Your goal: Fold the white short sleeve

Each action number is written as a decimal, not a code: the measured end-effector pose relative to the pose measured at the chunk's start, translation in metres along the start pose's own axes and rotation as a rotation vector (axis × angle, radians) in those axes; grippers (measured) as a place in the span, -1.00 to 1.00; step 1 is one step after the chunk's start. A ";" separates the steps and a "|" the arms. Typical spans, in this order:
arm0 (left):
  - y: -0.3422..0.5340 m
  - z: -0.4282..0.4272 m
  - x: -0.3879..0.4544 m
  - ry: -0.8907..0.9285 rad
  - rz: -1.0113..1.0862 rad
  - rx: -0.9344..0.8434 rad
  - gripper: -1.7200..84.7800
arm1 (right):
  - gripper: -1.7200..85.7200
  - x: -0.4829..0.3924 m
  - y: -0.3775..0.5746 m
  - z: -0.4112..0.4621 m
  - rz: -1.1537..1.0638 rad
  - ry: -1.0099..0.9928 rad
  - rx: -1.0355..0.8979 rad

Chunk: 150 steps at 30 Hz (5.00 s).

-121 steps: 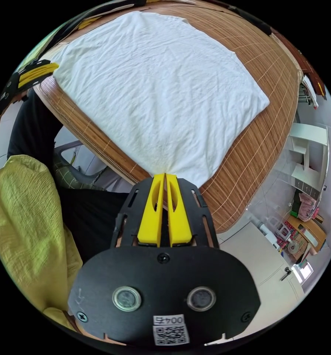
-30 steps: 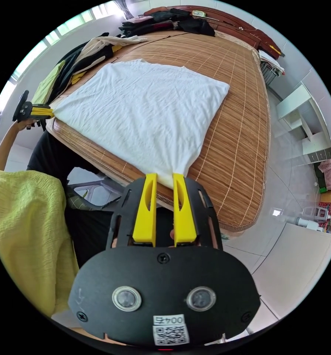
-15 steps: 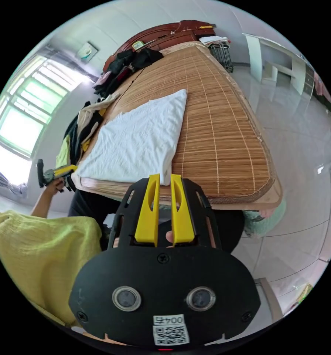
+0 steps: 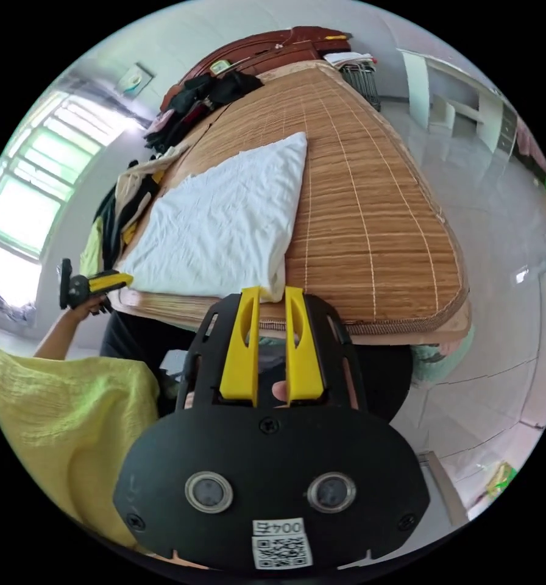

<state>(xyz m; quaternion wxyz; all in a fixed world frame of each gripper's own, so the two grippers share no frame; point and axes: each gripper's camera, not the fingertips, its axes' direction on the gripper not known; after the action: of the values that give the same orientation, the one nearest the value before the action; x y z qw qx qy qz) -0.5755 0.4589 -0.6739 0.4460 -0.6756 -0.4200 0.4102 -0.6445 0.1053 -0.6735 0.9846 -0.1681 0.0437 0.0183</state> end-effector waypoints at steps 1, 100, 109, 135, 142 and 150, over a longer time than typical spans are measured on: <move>-0.001 0.001 0.002 -0.008 0.003 -0.001 -0.95 | -0.81 -0.015 -0.003 0.002 -0.039 0.065 -0.008; -0.200 0.082 0.370 -0.229 0.543 0.307 -0.65 | -0.89 0.074 0.131 0.258 0.367 -0.603 0.125; -0.204 0.065 0.334 -0.100 0.260 0.340 -0.89 | -0.58 0.079 0.153 0.258 0.295 -0.678 0.191; -0.056 -0.039 0.248 0.166 0.173 0.457 -0.91 | -0.86 0.132 0.096 0.356 0.560 -0.673 0.087; -0.046 -0.054 0.220 0.329 0.158 0.461 -0.92 | -0.88 0.134 0.113 0.294 0.510 -0.783 0.194; -0.011 -0.061 0.127 0.570 -0.098 0.499 -0.93 | -0.87 0.112 0.094 0.230 0.494 -0.739 0.141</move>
<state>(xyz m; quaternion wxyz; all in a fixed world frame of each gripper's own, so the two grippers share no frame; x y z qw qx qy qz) -0.4815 0.5649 -0.6697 0.7148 -0.6123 -0.1980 0.2737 -0.5199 0.2731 -0.4988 0.9092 -0.0671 -0.2711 0.3086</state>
